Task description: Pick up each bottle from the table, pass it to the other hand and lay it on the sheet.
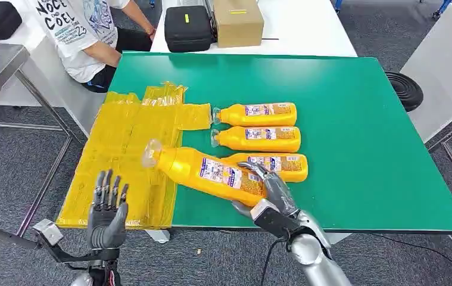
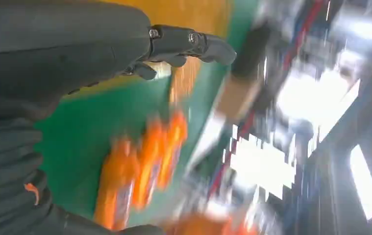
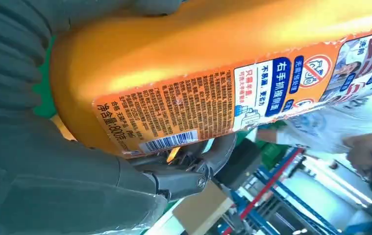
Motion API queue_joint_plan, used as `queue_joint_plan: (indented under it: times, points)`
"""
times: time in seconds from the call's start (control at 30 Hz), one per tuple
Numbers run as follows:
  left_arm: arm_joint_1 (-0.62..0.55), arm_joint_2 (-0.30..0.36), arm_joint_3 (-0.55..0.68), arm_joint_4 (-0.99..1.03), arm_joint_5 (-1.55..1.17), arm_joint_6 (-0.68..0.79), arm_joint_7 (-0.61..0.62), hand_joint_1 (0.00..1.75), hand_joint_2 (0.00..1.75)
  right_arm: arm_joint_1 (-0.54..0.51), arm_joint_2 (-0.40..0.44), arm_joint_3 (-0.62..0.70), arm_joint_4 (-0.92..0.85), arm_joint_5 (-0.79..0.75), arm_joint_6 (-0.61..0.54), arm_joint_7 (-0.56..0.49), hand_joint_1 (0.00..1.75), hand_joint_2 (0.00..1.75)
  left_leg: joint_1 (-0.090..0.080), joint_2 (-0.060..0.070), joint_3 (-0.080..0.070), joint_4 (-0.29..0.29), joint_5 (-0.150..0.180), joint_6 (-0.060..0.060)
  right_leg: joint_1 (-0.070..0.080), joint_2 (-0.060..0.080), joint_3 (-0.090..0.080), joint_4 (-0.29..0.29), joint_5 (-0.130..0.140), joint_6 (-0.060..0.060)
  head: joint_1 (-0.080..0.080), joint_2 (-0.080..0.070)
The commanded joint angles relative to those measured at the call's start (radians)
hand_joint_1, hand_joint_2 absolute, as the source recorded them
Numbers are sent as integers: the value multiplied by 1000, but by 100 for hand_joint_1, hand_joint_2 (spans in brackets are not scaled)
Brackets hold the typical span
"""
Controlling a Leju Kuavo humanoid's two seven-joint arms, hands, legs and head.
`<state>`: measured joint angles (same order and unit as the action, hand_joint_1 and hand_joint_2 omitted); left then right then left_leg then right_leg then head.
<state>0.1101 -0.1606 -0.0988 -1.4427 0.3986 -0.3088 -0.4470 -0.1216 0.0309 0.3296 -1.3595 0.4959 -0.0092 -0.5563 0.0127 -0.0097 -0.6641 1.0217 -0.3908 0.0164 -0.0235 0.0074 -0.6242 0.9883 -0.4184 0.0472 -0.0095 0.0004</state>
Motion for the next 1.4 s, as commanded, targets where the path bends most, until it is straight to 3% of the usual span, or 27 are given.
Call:
queue_joint_plan:
  times: [0.03, 0.3, 0.53, 1.27, 1.3, 1.33, 1.4]
  points:
    - [-197, 82, -132, 228, -71, -161, 52, 0, 175, -100, 104, 10, 256, -45, -6, -92, 175, 175, 0, 0, 8, -2, -1, -1, 1, -2, 8, -2, -1, -3, 0, 0]
    - [-245, 94, -176, 280, -96, -189, 35, 0, 175, -150, 138, 82, 412, -62, 14, -116, 175, 175, 0, 1, 5, -2, 0, -1, 1, 0, 5, -1, 0, -2, 0, 0]
    - [-295, 80, -200, 332, -116, -212, 23, 0, 175, -128, 136, 106, 404, -45, 17, -87, 175, 175, 0, -1, 8, -2, -1, -1, 1, -3, 9, -1, -2, -3, 0, 0]
    - [-299, 75, -186, 339, -85, -230, 30, 0, 175, -150, 152, 142, 477, 9, 12, -61, 175, 175, 1, 0, 4, -1, 0, -1, 1, -1, 4, -1, -1, -2, 0, 0]
    - [-296, 76, -184, 334, -85, -226, 30, 65, 175, -151, 152, 140, 480, 9, 11, -59, 175, 175, 0, 1, 2, -1, 1, 0, 0, 0, 2, 0, 0, -2, 0, 0]
    - [-292, 76, -180, 332, -82, -223, 29, 168, 175, -150, 151, 138, 480, 10, 10, -59, 175, 175, 0, 1, 6, -1, -1, 0, 1, 0, 6, -1, -1, -3, 0, 0]
    - [-286, 76, -177, 319, -85, -217, 26, 175, 175, -148, 150, 135, 478, 12, 9, -58, 175, 175, 0, 0, 2, -1, 1, 0, 1, 0, 2, -1, 0, -2, 0, 0]
